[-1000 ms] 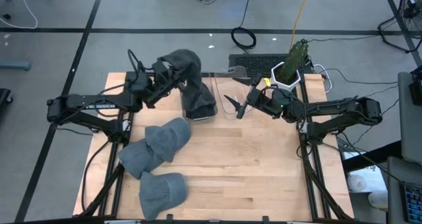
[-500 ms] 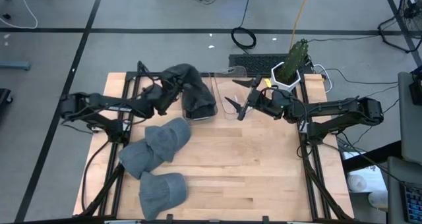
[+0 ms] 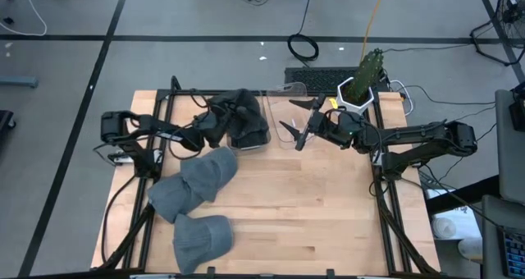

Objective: Pick & Place hat
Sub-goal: Put the black cap into the left transparent bin

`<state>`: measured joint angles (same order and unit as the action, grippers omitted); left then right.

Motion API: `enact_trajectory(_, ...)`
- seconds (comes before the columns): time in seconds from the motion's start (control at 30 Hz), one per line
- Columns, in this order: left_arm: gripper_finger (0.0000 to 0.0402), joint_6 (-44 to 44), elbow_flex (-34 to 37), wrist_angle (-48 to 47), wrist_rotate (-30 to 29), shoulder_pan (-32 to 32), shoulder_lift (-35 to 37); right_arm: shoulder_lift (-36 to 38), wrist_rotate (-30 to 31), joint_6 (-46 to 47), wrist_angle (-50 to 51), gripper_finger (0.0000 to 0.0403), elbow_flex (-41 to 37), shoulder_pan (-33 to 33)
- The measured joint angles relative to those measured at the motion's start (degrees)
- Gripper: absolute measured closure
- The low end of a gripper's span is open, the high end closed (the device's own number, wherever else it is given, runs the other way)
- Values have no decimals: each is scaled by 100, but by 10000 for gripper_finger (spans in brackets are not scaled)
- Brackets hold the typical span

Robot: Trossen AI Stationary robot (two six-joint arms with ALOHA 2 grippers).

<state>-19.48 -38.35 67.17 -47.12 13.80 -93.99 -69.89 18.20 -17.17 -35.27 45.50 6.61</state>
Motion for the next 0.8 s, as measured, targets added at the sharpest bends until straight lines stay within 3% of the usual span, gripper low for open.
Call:
enact_trajectory(0.33, 389, -820, -2, 532, -266, -2, -624, 0, -22, 0, 0, 74, 0, 0)
enact_trajectory(0.47, 392, -646, -2, 942, 84, 0, -708, 0, -23, 0, 2, 74, 0, 0)
enact_trajectory(0.8, 392, -775, -2, 637, 124, -210, -704, 0, -26, 1, 2, 74, 0, 2)
